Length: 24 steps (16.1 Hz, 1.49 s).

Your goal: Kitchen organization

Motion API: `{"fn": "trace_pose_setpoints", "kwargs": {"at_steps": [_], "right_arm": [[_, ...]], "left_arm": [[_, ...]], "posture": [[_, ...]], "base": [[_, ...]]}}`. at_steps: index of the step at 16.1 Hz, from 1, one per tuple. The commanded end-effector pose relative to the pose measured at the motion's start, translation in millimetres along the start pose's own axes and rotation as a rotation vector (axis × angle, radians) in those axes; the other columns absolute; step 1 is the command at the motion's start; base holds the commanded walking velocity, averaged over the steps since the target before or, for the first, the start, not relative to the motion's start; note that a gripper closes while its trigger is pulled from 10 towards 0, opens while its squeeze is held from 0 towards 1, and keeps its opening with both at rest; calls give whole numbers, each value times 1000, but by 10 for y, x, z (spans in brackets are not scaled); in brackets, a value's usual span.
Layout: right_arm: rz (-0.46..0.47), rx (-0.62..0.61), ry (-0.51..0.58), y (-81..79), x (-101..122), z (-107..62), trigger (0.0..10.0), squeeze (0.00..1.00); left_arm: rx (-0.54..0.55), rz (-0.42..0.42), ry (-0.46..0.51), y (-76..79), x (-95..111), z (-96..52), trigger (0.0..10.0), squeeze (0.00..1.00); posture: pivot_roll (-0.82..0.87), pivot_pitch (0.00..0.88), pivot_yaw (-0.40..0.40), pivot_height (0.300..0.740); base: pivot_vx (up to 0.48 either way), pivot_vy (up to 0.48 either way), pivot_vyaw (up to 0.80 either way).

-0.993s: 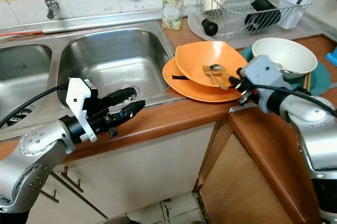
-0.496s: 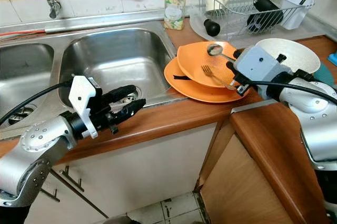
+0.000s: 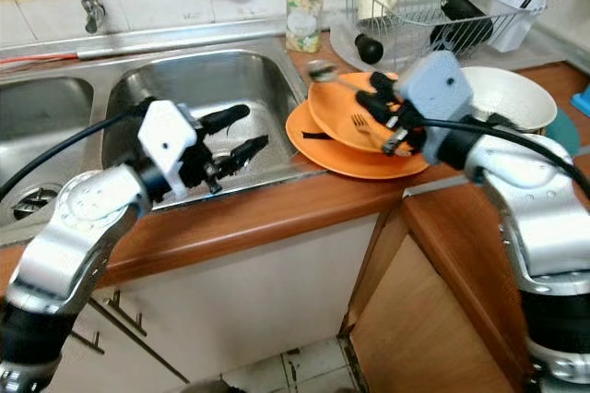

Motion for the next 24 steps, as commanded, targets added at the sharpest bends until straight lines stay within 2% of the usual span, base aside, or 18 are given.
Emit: {"fn": "trace_pose_setpoints", "kwargs": {"at_steps": [1, 2, 3, 4, 5, 11, 19, 20, 21, 22, 23, 24], "right_arm": [[-4, 60, 54, -99, 154, 72, 0, 0], [17, 106, 79, -203, 210, 125, 0, 0], [23, 120, 87, -236, 225, 146, 0, 0], [29, 129, 91, -259, 238, 157, 0, 0], [44, 152, 103, -317, 273, 187, 0, 0], [70, 208, 140, -452, 390, 268, 0, 0], [82, 206, 145, -479, 428, 292, 0, 0], [83, 197, 146, -468, 433, 299, 1686, 0], [82, 191, 146, -462, 434, 302, 10000, 0], [114, 170, 147, -431, 438, 314, 10000, 1000], [127, 168, 153, -423, 447, 319, 10000, 1000], [100, 144, 137, -405, 429, 315, 10000, 1000]], "left_arm": [[5, 89, 16, -53, 69, 67, 10000, 0], [5, 161, 14, -98, 83, 136, 10000, 0], [-6, 185, 10, -99, 83, 157, 5529, 0], [-15, 206, 10, -101, 80, 174, 2078, 0], [-32, 252, 9, -104, 69, 220, 0, 0], [-43, 389, 9, -123, 45, 372, 0, 0], [-45, 476, -18, -147, -39, 465, 0, 0], [-49, 492, -19, -148, -46, 473, 0, 0], [-49, 496, -19, -151, -48, 475, 0, 0], [-38, 508, -25, -181, -56, 477, 0, 0], [-23, 517, -38, -222, -71, 474, 0, 0], [3, 526, -91, -313, -144, 450, 0, 0]], "posture": [[-36, 0, 48, 740], [-31, 0, 47, 740], [-26, 0, 43, 740], [-26, 0, 43, 740], [-22, 0, 40, 740], [-20, 0, 37, 740], [-20, 0, 39, 740], [-20, 0, 39, 740], [-20, 0, 39, 740], [-20, 0, 39, 740], [-20, 0, 39, 740], [-20, 0, 40, 740]], "base": [[0, 0, 0], [0, 0, 0], [0, 0, 0], [0, 0, 0], [0, 0, 0], [0, 0, 0], [0, 0, 0], [0, 0, 0], [0, 0, 0], [0, 0, 0], [0, 0, 0], [0, 0, 0]]}}
Point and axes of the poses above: a point about 5 cm out from each wrist's last joint towards the gripper, its own z axis pointing out of the wrist towards the gripper, its own x axis along the axis of the wrist's last joint, y = z × x, the point moved 3 cm from there along z, pointing out of the wrist towards the gripper, and after that the axes turned 6 degrees about -z, right-handed, at the moved point
